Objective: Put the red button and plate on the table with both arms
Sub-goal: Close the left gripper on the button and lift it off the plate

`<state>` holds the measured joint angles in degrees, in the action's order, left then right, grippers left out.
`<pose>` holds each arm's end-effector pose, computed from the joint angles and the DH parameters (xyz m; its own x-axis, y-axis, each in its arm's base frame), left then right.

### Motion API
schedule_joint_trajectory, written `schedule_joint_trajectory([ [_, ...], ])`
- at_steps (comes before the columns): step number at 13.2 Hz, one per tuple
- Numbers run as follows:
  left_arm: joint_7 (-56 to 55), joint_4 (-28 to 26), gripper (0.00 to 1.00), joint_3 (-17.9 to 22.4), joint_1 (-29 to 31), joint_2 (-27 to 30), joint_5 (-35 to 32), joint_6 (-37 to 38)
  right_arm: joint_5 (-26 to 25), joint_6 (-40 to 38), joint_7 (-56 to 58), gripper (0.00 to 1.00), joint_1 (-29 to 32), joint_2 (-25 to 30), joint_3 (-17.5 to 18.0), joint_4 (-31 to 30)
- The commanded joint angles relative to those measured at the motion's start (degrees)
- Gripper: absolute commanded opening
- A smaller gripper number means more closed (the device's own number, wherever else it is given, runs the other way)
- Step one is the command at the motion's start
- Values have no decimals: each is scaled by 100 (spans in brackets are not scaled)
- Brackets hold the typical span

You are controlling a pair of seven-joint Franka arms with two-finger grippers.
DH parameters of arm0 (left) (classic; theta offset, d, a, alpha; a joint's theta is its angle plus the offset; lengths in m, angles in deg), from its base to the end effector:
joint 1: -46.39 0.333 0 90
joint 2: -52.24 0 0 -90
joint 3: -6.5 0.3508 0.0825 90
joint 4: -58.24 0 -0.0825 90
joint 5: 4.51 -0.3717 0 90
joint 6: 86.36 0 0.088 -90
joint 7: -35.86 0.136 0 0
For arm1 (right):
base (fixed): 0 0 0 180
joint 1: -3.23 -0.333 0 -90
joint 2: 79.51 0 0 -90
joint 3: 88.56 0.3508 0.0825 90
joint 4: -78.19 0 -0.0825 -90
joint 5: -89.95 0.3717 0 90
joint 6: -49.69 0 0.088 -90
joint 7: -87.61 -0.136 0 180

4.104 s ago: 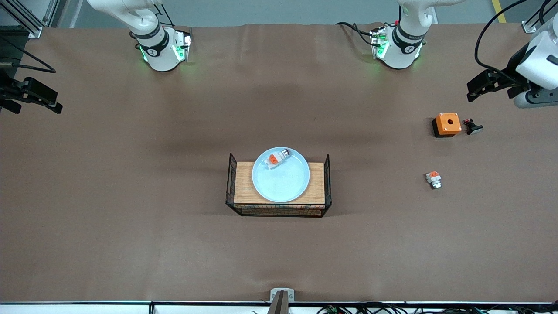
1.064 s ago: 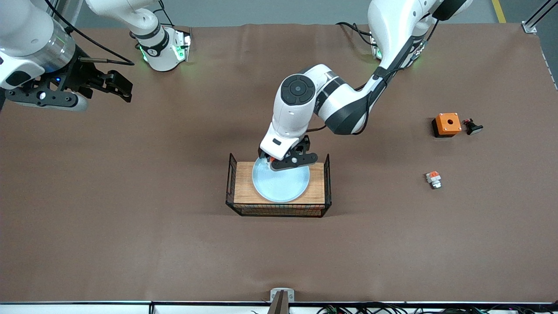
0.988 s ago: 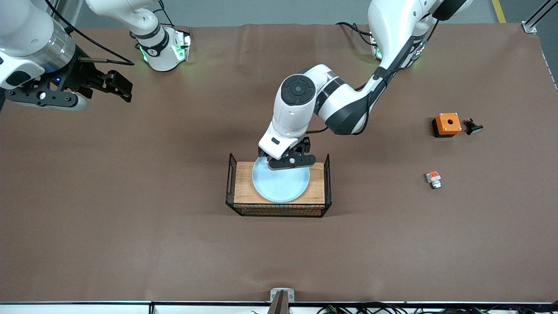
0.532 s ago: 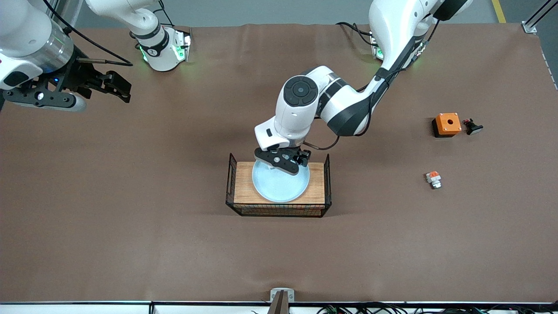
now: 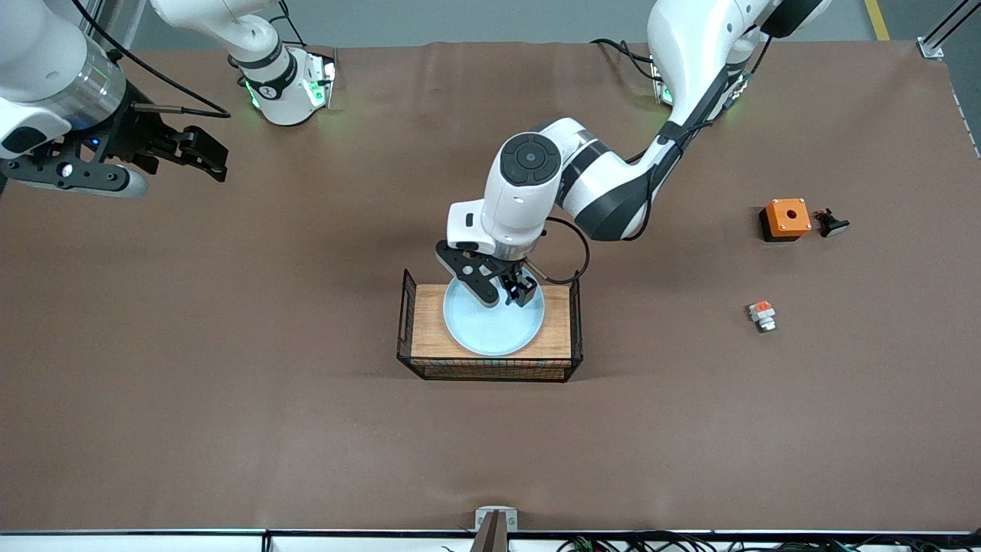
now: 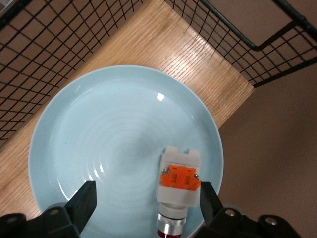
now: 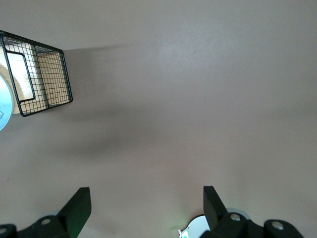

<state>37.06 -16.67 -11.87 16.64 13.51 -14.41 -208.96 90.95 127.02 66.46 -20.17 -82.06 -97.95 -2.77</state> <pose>0.5623 -0.5191 0.3781 0.6468 -0.7389 0.1889 -0.7563 -0.6533 0.0342 0.5136 0.1334 0.6594 0.9871 -0.1225 -0.1035 -0.1201 -0.9923 0.0292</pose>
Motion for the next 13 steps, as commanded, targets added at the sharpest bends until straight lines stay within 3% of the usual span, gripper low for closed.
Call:
schedule_joint_trajectory([
  [1,293,126,89,0,-82,-161,-47,-202,6,-16,-92,100,10,27,-1,-33],
  [7,452,117,82,0,-127,-310,-56,-238,6,-16,-83,100,10,27,-1,-33],
  [10,461,117,70,0,-127,-363,-65,-247,6,-16,-83,100,10,27,-1,-33],
  [11,400,117,52,0,-135,-354,-56,-247,6,-16,-83,100,10,27,-1,-33],
  [13,181,108,7,-17,-162,-328,-12,-238,6,-16,-92,100,10,27,-1,-33],
])
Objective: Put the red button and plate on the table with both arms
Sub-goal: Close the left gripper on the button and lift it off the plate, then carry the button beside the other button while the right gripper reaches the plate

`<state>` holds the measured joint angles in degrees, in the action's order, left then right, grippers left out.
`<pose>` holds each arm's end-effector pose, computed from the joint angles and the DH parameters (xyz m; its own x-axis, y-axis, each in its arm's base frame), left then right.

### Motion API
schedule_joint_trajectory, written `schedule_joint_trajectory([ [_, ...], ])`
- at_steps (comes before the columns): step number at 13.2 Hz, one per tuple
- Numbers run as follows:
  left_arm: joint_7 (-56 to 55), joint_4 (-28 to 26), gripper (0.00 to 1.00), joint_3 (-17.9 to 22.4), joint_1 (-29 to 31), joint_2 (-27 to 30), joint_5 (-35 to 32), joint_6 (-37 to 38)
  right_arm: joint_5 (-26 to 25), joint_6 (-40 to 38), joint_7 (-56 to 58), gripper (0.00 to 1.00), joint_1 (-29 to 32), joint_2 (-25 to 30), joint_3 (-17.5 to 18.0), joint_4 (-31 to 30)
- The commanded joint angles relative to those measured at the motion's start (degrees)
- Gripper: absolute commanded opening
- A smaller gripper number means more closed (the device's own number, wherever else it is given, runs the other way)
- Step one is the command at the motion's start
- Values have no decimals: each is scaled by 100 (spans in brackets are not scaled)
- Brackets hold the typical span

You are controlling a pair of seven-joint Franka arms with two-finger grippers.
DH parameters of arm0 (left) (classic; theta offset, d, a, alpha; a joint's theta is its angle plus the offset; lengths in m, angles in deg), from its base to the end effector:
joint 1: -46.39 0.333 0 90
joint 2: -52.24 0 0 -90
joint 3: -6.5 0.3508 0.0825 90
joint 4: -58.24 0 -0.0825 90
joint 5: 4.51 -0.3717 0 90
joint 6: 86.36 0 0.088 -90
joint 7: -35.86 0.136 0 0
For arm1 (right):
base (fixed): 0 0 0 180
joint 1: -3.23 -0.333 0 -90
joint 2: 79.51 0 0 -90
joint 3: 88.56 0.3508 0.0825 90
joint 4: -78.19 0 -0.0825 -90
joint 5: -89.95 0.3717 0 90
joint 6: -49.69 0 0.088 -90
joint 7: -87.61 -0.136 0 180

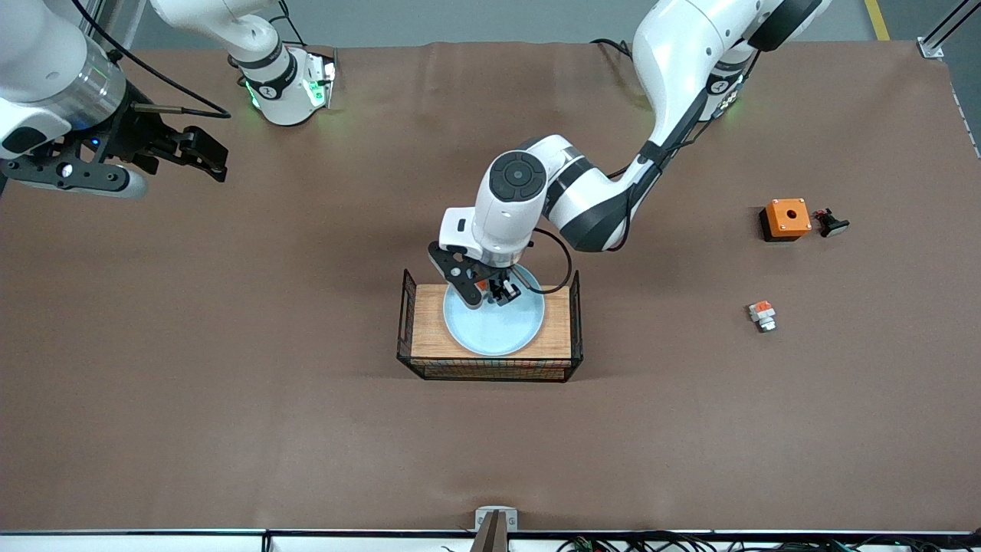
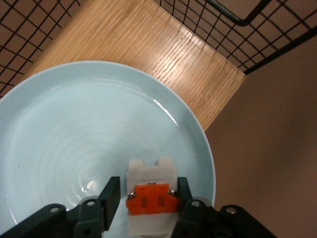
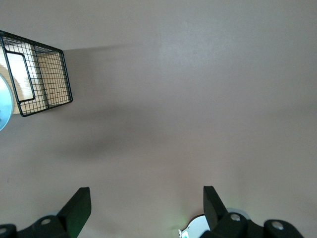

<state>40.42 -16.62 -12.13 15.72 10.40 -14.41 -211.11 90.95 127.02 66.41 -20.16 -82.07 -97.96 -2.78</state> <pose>0.5566 -0.5339 0.3425 0.5919 -0.7856 0.1800 -0.8027 -0.5948 0.0437 0.5137 0.1333 0.6592 0.9869 -0.1237 -0.1038 -0.1213 -0.9922 0.0295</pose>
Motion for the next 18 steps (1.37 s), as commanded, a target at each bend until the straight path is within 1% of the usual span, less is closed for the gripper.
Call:
schedule_joint_trajectory([
  [1,-253,103,1,0,-70,-17,-21,-23,6,-16,-86,100,2,28,0,-33],
  [3,-263,112,0,-18,-44,96,6,90,6,-25,-130,100,-60,28,9,-33],
  [4,-263,121,0,-27,-9,254,127,335,14,-16,-339,100,-95,28,17,-33],
  [5,-271,129,0,-27,0,455,233,616,6,-16,-680,100,-287,19,26,-41],
  [7,-734,130,0,26,44,1043,444,1248,6,-8,-1174,100,-507,-34,26,-128],
  [9,-860,130,0,17,280,1527,489,1925,6,19,-1299,100,-683,-68,26,-252],
  [10,-860,130,0,26,481,1817,646,2259,14,62,-1342,100,-771,-86,26,-357],
  [12,-852,112,1,35,1008,2239,735,2778,23,273,-2068,100,-1017,-60,35,-673],
  [13,-817,103,1,43,1306,2337,735,3068,32,404,-2464,100,-1209,-51,35,-831],
  [15,-773,77,0,61,1808,2382,630,3534,303,782,-3639,99,-1509,-7,35,-1174],
  [16,-755,16,0,52,2115,2382,464,3615,374,914,-4368,99,-1719,-7,35,-1219],
  [18,-589,-151,1,52,2757,2356,410,3686,384,1379,-5784,99,-2202,-42,35,-1315],
])
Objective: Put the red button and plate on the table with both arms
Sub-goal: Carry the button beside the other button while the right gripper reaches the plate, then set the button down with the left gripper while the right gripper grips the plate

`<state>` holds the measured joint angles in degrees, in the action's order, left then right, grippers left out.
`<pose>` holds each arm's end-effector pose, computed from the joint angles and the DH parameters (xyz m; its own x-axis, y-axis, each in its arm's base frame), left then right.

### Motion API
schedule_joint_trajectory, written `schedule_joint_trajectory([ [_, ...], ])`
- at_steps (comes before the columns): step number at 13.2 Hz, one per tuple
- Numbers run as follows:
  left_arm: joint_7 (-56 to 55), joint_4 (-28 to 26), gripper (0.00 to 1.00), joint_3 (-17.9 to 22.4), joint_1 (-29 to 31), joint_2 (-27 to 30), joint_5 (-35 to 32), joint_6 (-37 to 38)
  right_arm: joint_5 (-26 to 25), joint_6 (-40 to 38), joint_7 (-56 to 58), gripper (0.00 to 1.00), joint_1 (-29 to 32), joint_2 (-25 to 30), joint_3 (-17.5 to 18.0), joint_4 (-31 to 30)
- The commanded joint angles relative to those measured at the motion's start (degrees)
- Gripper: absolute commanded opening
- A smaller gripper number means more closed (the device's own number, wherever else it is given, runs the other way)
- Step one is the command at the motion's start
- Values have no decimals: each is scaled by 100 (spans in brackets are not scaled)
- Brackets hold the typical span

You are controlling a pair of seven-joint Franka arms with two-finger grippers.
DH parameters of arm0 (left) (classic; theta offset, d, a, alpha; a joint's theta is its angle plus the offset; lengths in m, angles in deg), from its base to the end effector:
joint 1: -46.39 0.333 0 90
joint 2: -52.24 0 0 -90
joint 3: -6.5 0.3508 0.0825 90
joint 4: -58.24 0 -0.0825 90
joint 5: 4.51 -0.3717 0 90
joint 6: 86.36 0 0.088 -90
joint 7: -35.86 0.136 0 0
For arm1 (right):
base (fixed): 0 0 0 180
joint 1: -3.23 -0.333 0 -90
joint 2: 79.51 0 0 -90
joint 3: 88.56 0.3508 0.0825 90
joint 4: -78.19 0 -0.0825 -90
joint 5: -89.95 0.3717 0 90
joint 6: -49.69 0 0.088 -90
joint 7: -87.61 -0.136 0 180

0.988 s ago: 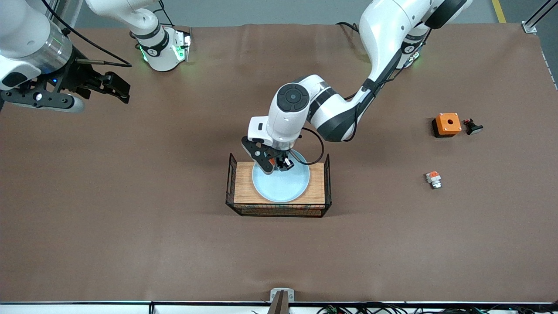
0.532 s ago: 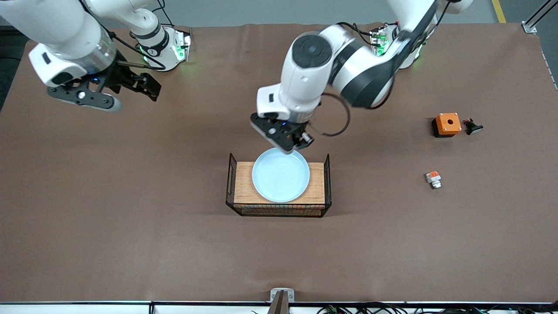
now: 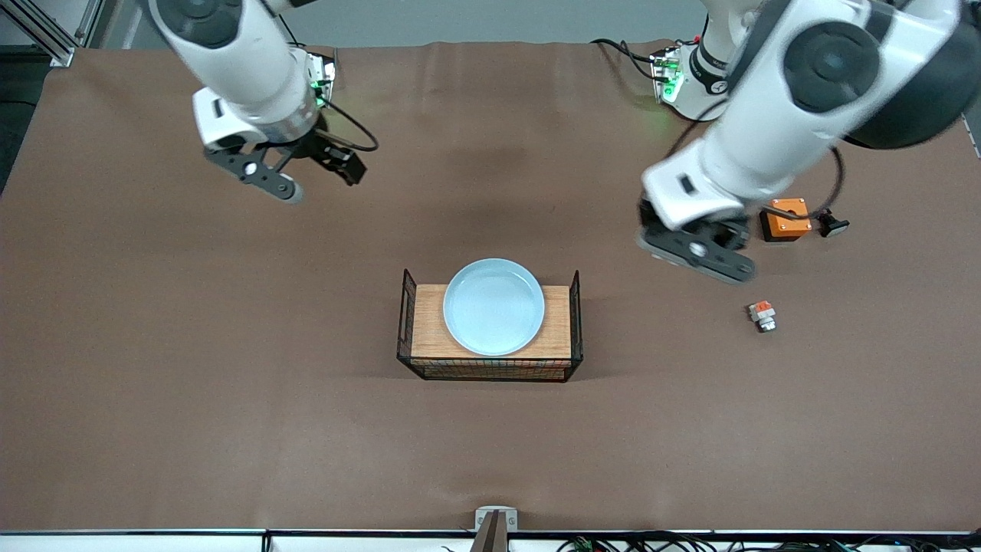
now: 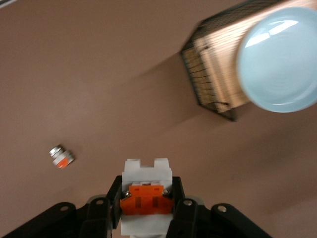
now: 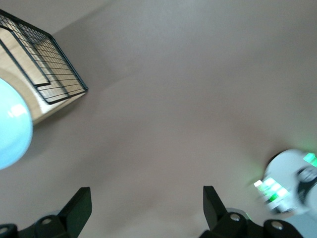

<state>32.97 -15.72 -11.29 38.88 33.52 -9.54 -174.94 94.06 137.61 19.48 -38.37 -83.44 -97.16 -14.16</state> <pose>0.5979 -0.2325 0.5694 0.9275 -0.3694 -0.0572 -0.3696 -0.9292 0.0076 0.4561 0.3112 0.5720 0.8075 -0.5794 -0.1105 -0.5692 -0.8146 0.1114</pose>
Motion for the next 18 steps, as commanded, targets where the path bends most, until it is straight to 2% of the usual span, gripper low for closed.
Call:
schedule_joint_trajectory([
  [1,201,-346,1,-40,748,27,-77,69,73,618,-1724,99,-575,42,-54,-186],
  [4,201,-671,0,-31,1452,-122,-86,-131,64,1322,-3519,98,-910,-318,-54,-151],
  [7,201,-1548,1,-40,2199,-158,-330,-807,64,2016,-4847,97,-1008,-713,-54,-63],
  [9,210,-2181,1,-40,2613,-202,-367,-1500,46,2412,-5078,96,-1016,-1020,-54,76],
  [11,210,-2665,1,-31,2825,-333,-402,-2230,29,2449,-5088,96,-999,-1345,-54,340],
  [14,193,-2878,1,-5,3185,-859,-718,-3066,11,2519,-5166,96,-1008,-1943,-62,806],
  [18,149,-3044,3,-5,3537,-1484,-956,-4024,-42,3019,-5140,96,-981,-2296,-63,895],
])
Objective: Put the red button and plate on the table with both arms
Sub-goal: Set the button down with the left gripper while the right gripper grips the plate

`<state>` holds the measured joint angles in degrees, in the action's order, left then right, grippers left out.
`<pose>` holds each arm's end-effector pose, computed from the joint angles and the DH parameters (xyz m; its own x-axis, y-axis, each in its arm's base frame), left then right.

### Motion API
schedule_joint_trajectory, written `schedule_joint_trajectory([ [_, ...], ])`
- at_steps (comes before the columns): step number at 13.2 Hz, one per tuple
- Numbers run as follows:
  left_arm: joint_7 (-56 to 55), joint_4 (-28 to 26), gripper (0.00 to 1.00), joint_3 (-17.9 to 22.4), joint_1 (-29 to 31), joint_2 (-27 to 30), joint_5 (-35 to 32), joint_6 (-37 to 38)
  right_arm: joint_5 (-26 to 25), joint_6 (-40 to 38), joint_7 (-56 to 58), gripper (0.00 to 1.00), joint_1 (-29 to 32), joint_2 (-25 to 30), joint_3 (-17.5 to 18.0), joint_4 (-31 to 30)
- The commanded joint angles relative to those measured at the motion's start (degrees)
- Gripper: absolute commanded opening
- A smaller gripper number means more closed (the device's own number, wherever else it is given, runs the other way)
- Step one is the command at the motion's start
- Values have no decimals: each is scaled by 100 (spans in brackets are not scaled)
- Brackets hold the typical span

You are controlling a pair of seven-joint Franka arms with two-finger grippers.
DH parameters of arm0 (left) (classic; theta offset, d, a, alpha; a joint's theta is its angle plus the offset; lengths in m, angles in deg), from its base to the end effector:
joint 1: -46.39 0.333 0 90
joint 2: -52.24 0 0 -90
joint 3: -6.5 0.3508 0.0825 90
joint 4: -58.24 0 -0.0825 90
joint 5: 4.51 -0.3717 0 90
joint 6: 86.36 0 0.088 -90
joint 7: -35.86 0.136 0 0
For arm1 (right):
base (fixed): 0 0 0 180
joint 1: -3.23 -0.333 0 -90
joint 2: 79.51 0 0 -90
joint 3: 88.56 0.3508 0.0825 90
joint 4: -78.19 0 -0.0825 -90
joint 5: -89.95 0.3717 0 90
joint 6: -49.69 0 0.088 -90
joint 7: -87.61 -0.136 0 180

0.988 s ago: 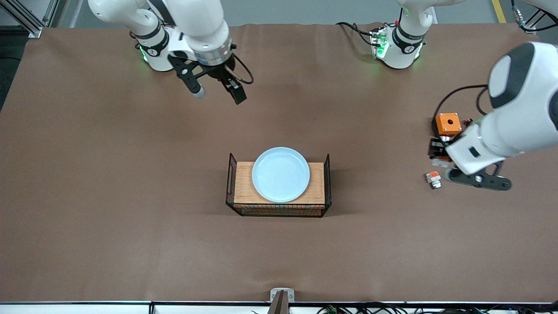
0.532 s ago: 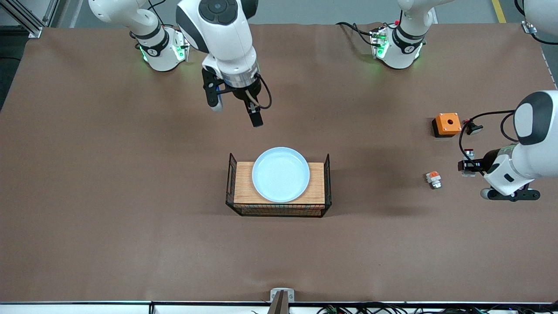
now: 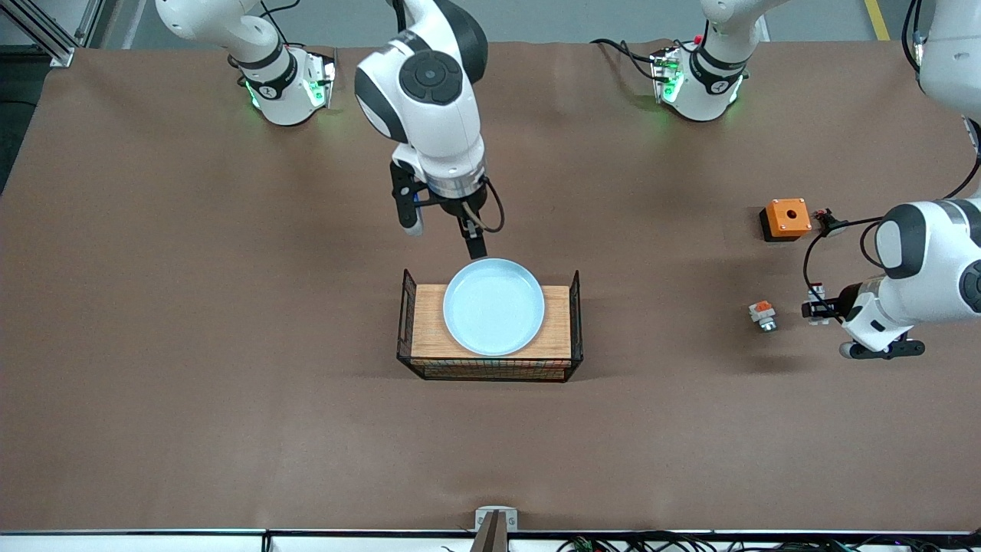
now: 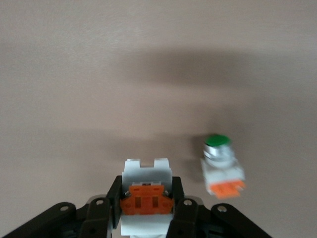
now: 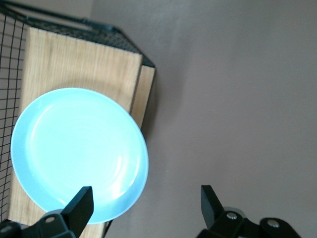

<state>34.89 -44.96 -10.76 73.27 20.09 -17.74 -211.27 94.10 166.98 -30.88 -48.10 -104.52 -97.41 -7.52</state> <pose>0.6271 0.1347 0.2432 0.9864 0.0693 -0.1489 0.0684 -0.9976 -0.0109 0.5025 0.4911 0.4394 0.2335 -0.9705 -0.0596 -0.9684 -0.2266 -0.1039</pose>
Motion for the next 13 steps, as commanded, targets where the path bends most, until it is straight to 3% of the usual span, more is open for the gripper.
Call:
schedule_joint_trajectory([
  [1,-52,-261,4,-32,99,-151,-136,-593,-55,118,-96,96,-9,-249,-46,231],
  [4,-87,-403,7,100,81,-353,-136,-1069,-134,241,-87,96,-35,-425,-46,231],
  [5,-88,-394,16,109,90,-362,-145,-1070,-134,268,-87,96,-53,-504,-46,231],
  [6,-70,-377,34,118,81,-354,-145,-1070,-134,277,-96,96,-131,-600,-46,231],
  [7,-61,-377,86,118,90,-354,-145,-1061,-134,320,-96,96,-158,-662,-46,231],
  [8,-52,-377,100,109,90,-310,-145,-1035,-134,434,-104,96,-158,-680,-46,231],
  [13,18,-350,100,65,99,532,-128,-307,-116,602,-122,95,-106,-821,-46,231],
])
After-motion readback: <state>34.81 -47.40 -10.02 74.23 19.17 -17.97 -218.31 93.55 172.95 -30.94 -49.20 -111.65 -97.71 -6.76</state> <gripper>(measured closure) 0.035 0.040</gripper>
